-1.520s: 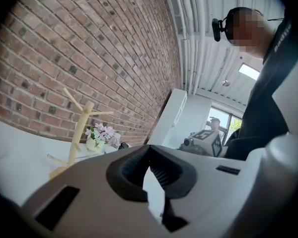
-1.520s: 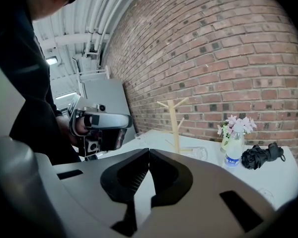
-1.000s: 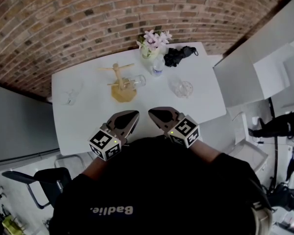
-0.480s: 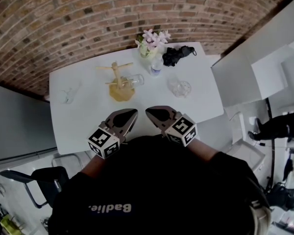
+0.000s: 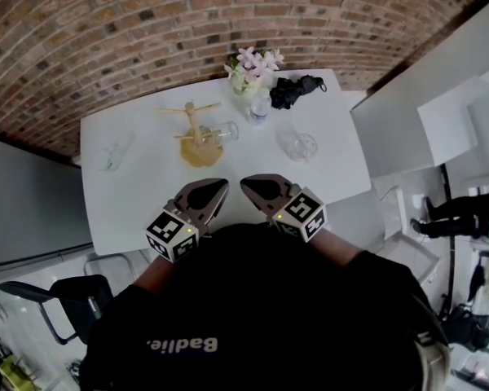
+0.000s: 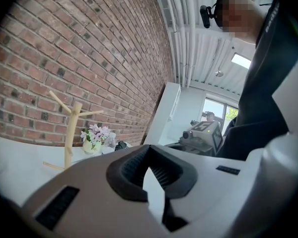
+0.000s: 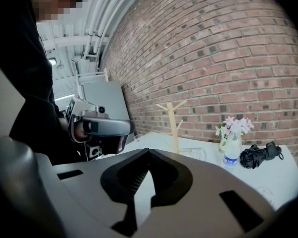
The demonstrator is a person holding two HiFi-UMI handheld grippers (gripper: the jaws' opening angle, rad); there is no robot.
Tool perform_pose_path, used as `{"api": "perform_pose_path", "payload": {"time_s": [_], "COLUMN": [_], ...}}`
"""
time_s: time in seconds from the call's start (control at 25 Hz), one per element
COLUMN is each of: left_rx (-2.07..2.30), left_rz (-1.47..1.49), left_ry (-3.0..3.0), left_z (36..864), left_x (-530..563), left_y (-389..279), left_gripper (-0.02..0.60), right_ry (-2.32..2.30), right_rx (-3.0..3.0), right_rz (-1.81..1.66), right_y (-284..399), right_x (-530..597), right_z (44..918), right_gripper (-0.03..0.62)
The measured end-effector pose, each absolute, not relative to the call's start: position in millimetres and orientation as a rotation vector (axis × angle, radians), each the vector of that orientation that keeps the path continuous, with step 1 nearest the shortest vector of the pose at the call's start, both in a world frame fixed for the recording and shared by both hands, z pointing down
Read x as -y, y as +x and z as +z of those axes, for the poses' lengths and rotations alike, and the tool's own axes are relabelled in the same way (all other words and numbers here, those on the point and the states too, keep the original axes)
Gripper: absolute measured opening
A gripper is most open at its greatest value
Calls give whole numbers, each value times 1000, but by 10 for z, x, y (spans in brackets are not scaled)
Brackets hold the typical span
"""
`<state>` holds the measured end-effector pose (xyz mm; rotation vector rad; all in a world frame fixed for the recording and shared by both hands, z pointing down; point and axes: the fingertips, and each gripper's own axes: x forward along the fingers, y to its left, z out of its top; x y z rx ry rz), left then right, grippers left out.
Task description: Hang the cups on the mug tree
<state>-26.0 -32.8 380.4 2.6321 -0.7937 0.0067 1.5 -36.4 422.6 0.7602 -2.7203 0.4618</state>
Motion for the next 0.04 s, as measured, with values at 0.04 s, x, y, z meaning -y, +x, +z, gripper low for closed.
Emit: {"api": "perform_pose_path", "payload": {"time_s": [0.04], "left_rx": [797], "left_rz": [3], "left_ry": [2633], "left_z": [3801], "left_x": [337], "left_y": [-259], "left_gripper": [2], "right_ry": [759], "right_rx": [2721], "right_rz": [462], "right_y": [15], "right_x": [368], "right_z": [4229], "right_gripper": [29]}}
